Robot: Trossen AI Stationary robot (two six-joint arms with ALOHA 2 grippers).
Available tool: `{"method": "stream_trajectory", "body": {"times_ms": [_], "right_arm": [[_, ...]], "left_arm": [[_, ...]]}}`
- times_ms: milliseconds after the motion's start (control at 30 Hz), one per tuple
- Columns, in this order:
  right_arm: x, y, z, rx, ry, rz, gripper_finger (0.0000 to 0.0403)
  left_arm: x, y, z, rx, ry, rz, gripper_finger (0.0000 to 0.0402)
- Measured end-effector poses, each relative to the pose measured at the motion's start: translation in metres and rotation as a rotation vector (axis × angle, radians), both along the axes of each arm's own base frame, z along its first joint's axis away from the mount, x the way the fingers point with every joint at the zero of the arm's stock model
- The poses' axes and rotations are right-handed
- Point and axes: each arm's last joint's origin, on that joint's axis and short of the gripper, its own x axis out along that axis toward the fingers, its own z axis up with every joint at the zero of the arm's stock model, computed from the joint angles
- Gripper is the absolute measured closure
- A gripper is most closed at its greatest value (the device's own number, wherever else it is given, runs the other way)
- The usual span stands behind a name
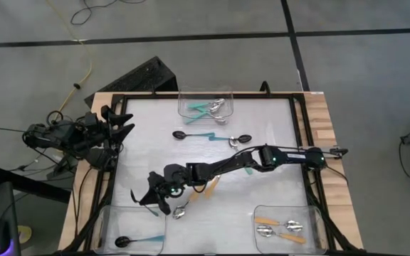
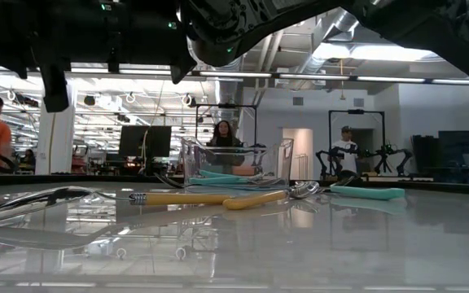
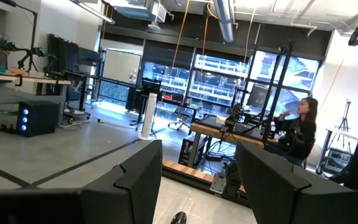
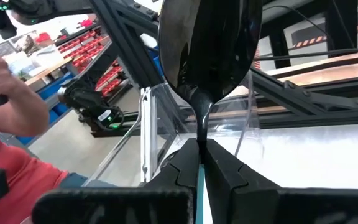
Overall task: Sort silverware by color (type)
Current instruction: Put the bottom black spoon into the bottom left transparent bin
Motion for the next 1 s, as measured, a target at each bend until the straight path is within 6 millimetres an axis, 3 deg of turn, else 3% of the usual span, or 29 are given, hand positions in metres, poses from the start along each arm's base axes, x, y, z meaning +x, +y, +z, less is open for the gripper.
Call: {"method": "stream_trajectory", "body": {"times_ms": [433, 1000], "right_arm": [[-0.0003, 0.0007, 0.0004, -0.003, -0.008, 0.024, 0.031], [-0.0003, 0.0007, 0.0004, -0.004, -0.008, 0.024, 0.0285]], "left_arm": [[0.0, 0.0, 0.0, 0.0, 0.0, 0.0, 0.0212], [0.0, 0.0, -0.0001, 0.0, 0.001, -0.001, 0.0212]]}}
